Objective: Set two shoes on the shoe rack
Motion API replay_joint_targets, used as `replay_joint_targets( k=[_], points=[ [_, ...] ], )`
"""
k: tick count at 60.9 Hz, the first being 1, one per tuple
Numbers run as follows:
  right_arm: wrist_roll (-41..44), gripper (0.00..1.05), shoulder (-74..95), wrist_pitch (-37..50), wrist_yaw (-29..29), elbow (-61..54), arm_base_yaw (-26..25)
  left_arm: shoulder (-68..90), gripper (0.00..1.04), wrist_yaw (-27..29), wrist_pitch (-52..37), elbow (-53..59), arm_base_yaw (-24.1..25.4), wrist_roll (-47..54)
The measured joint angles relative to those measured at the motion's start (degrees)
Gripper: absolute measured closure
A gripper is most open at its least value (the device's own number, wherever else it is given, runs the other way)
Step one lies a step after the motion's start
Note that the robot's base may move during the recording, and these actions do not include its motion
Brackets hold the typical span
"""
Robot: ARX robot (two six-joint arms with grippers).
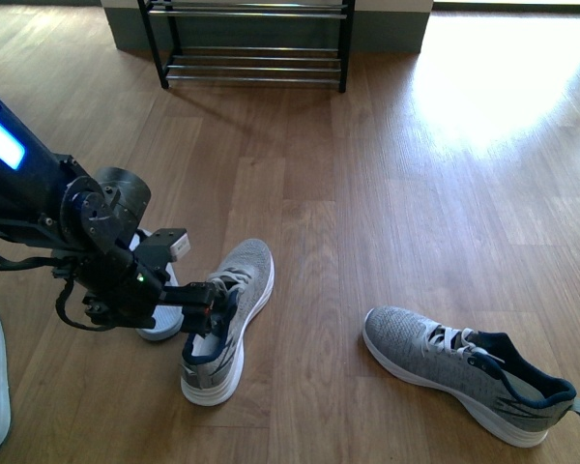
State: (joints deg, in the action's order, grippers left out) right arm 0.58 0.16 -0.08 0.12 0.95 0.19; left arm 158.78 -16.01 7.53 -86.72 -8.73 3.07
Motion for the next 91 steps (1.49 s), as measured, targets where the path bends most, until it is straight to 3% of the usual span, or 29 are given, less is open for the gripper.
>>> replay_joint_targets(
  k=[15,20,34,46,67,79,91],
  points=[
    [0.0,0.09,0.0,0.0,0.0,0.0,0.0,4.4,0.09,0.7,3.2,-7.1,-1.1,2.7],
    [0.0,0.09,0.0,0.0,0.0,0.0,0.0,7.1,0.1,3.6,4.0,-11.1,-2.0,4.4],
    [0.0,0.09,0.0,0.0,0.0,0.0,0.0,10.3,0.62,8.4,3.1,-15.4,-3.9,6.2],
    [0.0,0.09,0.0,0.0,0.0,0.0,0.0,8.0,1.03,11.6,-1.9,-10.6,-3.9,5.1],
    [0.0,0.09,0.0,0.0,0.0,0.0,0.0,-6.1,1.03,14.1,-7.4,4.3,-1.6,0.0],
    [0.0,0.09,0.0,0.0,0.0,0.0,0.0,-35.9,1.03,19.0,-15.8,26.1,0.3,0.1],
    [0.0,0.09,0.0,0.0,0.0,0.0,0.0,-59.9,1.03,24.6,-17.5,42.5,0.9,-1.1]
  ],
)
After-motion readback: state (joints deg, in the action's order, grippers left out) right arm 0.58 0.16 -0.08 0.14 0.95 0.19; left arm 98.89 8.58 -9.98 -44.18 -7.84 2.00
